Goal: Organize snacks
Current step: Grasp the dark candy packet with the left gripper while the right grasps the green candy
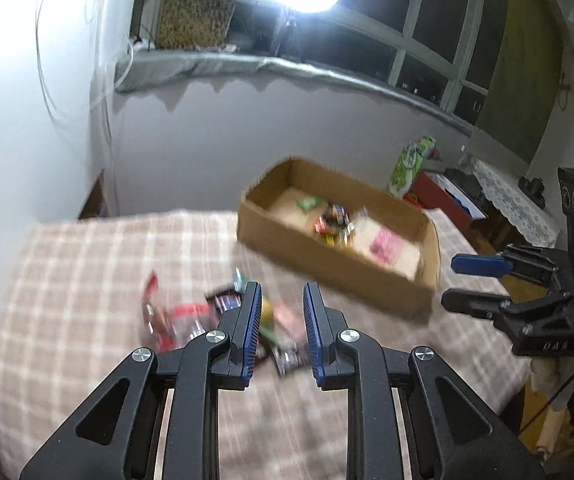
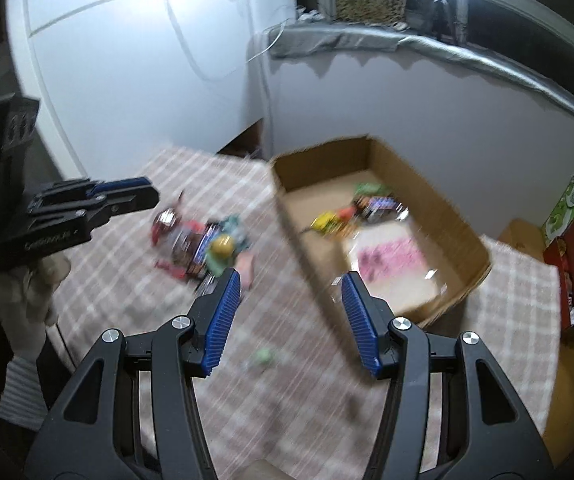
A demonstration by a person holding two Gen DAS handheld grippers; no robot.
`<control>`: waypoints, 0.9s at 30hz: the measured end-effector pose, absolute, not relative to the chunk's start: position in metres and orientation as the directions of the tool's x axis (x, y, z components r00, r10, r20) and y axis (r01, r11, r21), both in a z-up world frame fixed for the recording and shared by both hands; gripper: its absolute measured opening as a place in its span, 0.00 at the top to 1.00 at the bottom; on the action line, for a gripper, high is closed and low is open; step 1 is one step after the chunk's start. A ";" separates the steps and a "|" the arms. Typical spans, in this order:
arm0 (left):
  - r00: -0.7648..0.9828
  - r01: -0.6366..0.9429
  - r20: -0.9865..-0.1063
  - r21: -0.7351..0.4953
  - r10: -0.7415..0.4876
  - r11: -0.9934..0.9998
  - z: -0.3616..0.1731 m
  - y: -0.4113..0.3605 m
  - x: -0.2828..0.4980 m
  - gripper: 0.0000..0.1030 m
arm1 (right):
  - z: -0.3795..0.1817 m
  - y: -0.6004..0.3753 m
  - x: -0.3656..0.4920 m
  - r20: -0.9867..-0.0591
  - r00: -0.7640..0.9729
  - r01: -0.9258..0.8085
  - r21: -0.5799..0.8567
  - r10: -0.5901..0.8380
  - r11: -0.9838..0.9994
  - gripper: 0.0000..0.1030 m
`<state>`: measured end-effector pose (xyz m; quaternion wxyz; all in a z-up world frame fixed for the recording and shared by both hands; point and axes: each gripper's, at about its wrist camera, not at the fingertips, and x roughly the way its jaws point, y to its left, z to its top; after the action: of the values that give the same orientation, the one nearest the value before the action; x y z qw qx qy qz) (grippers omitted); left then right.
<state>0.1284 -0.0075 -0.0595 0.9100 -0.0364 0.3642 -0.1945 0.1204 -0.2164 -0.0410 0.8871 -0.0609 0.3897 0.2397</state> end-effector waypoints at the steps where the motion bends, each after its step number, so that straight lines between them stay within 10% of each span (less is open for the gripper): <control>1: 0.645 0.335 -0.660 -0.209 -0.385 0.919 -0.065 -0.009 0.126 0.81 | -0.047 -0.214 0.114 -0.727 0.575 -0.480 0.071 0.375 0.874 0.46; 27: 0.364 0.407 -0.840 -0.245 -0.402 0.880 -0.146 -0.054 0.178 0.81 | -0.131 -0.206 0.105 -0.826 0.428 -0.474 0.141 0.367 0.869 0.46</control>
<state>0.1783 -0.0539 -0.1456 0.8257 0.0025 0.5080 -0.2452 0.1049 -0.2063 -0.1309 0.8430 -0.0562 0.4732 0.2494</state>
